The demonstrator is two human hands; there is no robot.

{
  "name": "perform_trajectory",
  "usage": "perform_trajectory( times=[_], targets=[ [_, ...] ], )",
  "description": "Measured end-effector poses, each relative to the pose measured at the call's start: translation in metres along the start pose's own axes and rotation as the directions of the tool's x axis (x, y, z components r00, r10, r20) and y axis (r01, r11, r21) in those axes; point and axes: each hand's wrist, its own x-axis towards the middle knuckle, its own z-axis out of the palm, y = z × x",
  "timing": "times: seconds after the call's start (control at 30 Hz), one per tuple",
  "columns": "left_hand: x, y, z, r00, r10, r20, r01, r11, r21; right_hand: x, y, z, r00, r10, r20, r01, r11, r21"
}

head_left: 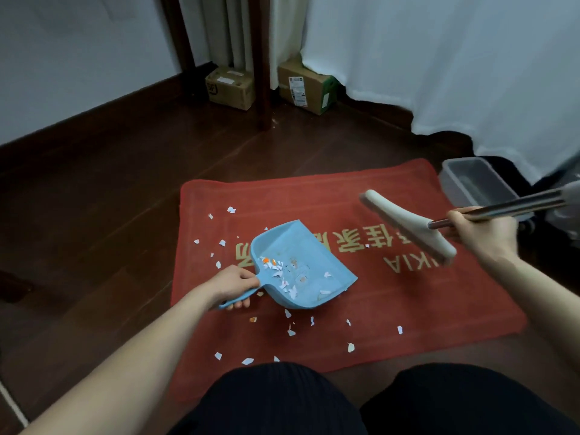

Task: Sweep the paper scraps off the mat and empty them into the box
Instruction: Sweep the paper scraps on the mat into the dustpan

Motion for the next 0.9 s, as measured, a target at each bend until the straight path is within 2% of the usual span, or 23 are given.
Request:
perform_trajectory(
  times=[0.07,0.13,0.2,0.23,0.3,0.33,0.37,0.43,0.5,0.6,0.67,0.7,0.73,0.8,0.83,0.9],
  targets=[
    [0.004,0.006,0.008,1.000,0.020,0.015,-0.021,1.000,0.019,-0.007,0.006,-0.013,0.999,0.007,-0.045,-0.013,0.989,-0.146],
    [0.016,0.024,0.028,0.997,0.045,0.061,-0.049,0.997,0.054,-0.010,0.022,-0.029,0.991,0.072,-0.117,-0.096,0.973,-0.212],
    [0.024,0.033,0.041,0.996,0.043,0.072,-0.047,0.998,0.051,-0.012,0.040,-0.020,0.994,0.090,-0.059,-0.105,0.941,-0.321],
    [0.029,0.038,0.050,0.997,0.037,0.072,-0.041,0.998,0.053,-0.016,0.046,-0.015,0.995,0.090,0.033,-0.073,0.933,-0.352],
    [0.038,0.045,0.061,0.998,0.025,0.062,-0.029,0.997,0.065,-0.025,0.047,-0.002,0.968,0.045,0.245,0.028,0.957,-0.288],
    [0.041,0.047,0.064,0.998,0.020,0.060,-0.024,0.997,0.068,-0.028,0.044,0.001,0.946,0.011,0.323,0.053,0.980,-0.189],
    [0.043,0.048,0.065,0.998,0.015,0.060,-0.019,0.997,0.071,-0.027,0.041,0.002,0.939,-0.024,0.342,0.054,0.996,-0.076],
    [0.045,0.049,0.064,0.998,0.003,0.065,-0.007,0.998,0.070,-0.018,0.039,-0.003,0.965,-0.064,0.253,0.043,0.995,0.086],
    [0.045,0.048,0.063,0.998,-0.008,0.066,0.004,0.998,0.067,-0.010,0.038,-0.013,0.987,-0.070,0.147,0.054,0.993,0.109],
    [0.045,0.049,0.065,0.998,-0.018,0.063,0.014,0.998,0.065,0.005,0.045,-0.022,0.998,-0.006,0.057,0.010,0.997,-0.074],
    [0.044,0.049,0.067,0.998,-0.028,0.056,0.024,0.998,0.062,0.008,0.051,-0.018,0.996,0.047,0.075,-0.019,0.942,-0.334],
    [0.044,0.050,0.067,0.998,-0.029,0.054,0.026,0.998,0.064,0.007,0.055,-0.012,0.992,0.057,0.114,-0.007,0.918,-0.397],
    [0.043,0.050,0.066,0.998,-0.031,0.055,0.027,0.997,0.068,0.001,0.055,-0.004,0.981,0.058,0.186,0.016,0.928,-0.373],
    [0.043,0.050,0.066,0.997,-0.038,0.063,0.033,0.997,0.068,-0.012,0.050,0.008,0.929,0.002,0.371,0.078,0.976,-0.201],
    [0.043,0.050,0.066,0.997,-0.041,0.065,0.037,0.997,0.060,-0.013,0.046,0.011,0.912,-0.040,0.408,0.082,0.993,-0.085],
    [0.041,0.049,0.066,0.997,-0.043,0.067,0.040,0.998,0.044,-0.010,0.036,0.008,0.930,-0.085,0.357,0.056,0.994,0.090]
  ],
)
